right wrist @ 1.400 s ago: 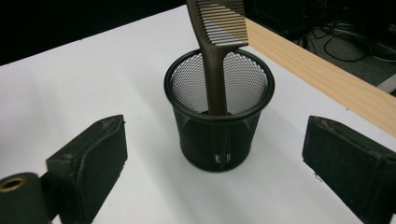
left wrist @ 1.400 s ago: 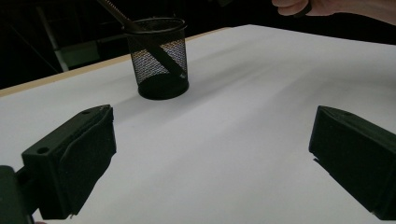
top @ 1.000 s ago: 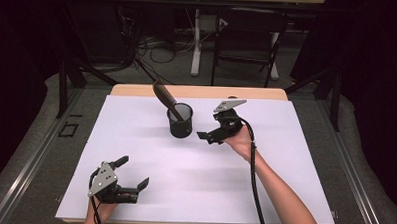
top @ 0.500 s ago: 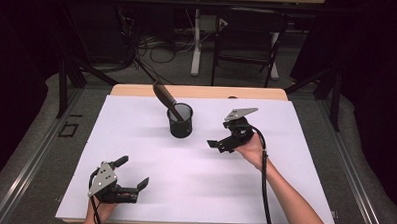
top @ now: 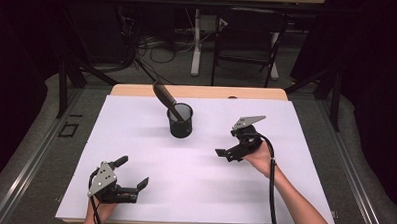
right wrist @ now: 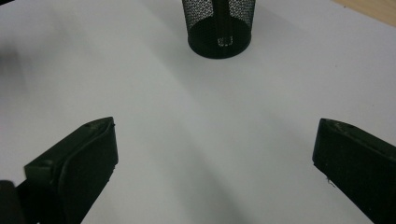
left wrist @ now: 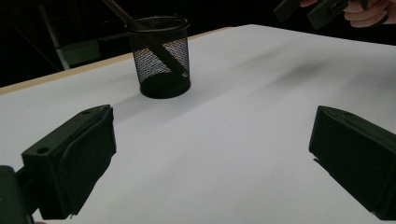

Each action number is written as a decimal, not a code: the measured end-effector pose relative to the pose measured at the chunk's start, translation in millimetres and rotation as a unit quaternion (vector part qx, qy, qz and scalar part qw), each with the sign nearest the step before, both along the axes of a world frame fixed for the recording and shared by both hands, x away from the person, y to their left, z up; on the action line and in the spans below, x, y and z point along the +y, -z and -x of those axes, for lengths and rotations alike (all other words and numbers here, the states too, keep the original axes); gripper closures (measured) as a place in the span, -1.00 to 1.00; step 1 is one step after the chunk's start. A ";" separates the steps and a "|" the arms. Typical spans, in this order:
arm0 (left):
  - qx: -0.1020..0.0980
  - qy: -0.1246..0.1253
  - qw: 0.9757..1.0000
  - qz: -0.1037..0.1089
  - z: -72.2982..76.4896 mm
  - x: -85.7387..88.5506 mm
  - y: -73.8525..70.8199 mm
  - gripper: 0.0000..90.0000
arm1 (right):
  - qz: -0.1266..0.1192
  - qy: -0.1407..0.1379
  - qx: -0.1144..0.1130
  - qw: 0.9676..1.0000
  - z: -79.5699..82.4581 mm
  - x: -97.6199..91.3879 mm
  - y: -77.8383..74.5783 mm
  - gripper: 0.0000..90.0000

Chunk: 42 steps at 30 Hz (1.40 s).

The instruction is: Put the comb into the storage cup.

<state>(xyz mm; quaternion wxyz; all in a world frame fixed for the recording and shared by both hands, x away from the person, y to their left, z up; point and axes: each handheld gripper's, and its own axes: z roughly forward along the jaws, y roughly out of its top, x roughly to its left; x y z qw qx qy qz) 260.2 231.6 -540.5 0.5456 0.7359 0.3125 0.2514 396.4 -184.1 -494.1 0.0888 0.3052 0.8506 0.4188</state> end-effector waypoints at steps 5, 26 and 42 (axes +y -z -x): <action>0.002 0.000 1.000 -0.001 0.0 -0.5 0.4 -0.98 | 0.005 0.005 0.005 1.000 8.3 -10.5 3.8 -1.00; 0.003 0.000 1.000 -0.003 -0.7 -0.4 0.8 -0.98 | 0.029 0.023 0.018 0.999 39.1 -41.0 13.7 -1.00; 0.003 0.000 1.000 -0.003 0.1 -0.7 0.6 -0.98 | 0.025 0.038 0.013 0.999 62.6 -58.6 21.7 -1.00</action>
